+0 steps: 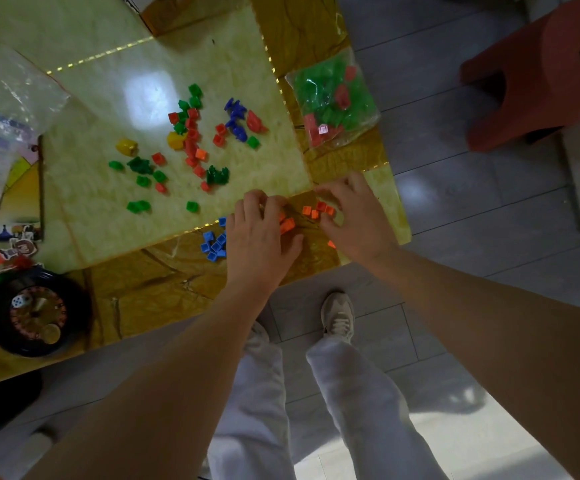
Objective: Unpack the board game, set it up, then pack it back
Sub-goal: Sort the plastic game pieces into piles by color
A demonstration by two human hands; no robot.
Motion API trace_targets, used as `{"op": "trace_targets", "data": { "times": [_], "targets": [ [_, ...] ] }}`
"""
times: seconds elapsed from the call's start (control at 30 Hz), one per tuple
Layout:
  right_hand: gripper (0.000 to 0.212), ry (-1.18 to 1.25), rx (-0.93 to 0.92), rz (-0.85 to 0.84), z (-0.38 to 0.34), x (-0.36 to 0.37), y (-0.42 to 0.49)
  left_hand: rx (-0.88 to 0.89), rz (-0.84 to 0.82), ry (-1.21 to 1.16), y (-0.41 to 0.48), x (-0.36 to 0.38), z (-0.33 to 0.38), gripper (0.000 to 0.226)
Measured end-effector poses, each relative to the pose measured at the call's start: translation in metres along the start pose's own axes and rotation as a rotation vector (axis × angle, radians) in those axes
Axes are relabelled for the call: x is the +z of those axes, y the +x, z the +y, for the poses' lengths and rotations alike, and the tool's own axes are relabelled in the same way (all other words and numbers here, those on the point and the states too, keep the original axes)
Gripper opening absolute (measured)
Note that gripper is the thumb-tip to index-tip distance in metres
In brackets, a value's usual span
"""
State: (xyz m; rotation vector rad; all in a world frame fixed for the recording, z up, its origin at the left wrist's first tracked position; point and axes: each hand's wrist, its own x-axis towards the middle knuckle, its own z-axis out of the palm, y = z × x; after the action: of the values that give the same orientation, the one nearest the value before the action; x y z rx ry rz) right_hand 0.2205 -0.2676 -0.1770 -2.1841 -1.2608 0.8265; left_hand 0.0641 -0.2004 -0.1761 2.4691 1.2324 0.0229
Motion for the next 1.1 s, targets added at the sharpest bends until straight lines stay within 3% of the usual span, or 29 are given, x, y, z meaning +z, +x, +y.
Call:
{"op": "trace_targets", "data": {
  "times": [0.23, 0.4, 0.63, 0.77, 0.97, 1.1],
  "targets": [
    [0.02, -0.024, 0.008, -0.007, -0.004, 0.0, 0.008, 0.048, -0.016, -0.001, 0.004, -0.004, -0.003, 0.034],
    [0.011, 0.083, 0.11, 0.084, -0.013, -0.013, 0.014, 0.061, -0.014, -0.053, 0.003, -0.011, -0.01, 0.039],
    [0.012, 0.412, 0.313, 0.067, -0.053, -0.014, 0.042, -0.294, 0.186, -0.176, 0.023, -0.041, -0.038, 0.022],
    [0.011, 0.544, 0.365, -0.018, -0.082, 0.003, 0.062, -0.424, 0.164, -0.179, 0.034, -0.054, -0.066, 0.018],
    [0.027, 0.818, 0.556, -0.06, -0.118, 0.024, 0.09, -0.345, 0.069, -0.181, 0.045, -0.06, -0.086, 0.021],
    [0.018, 0.716, 0.558, -0.055, -0.125, 0.03, 0.103, -0.318, 0.011, -0.129, 0.055, -0.063, -0.092, 0.022]
  ]
}}
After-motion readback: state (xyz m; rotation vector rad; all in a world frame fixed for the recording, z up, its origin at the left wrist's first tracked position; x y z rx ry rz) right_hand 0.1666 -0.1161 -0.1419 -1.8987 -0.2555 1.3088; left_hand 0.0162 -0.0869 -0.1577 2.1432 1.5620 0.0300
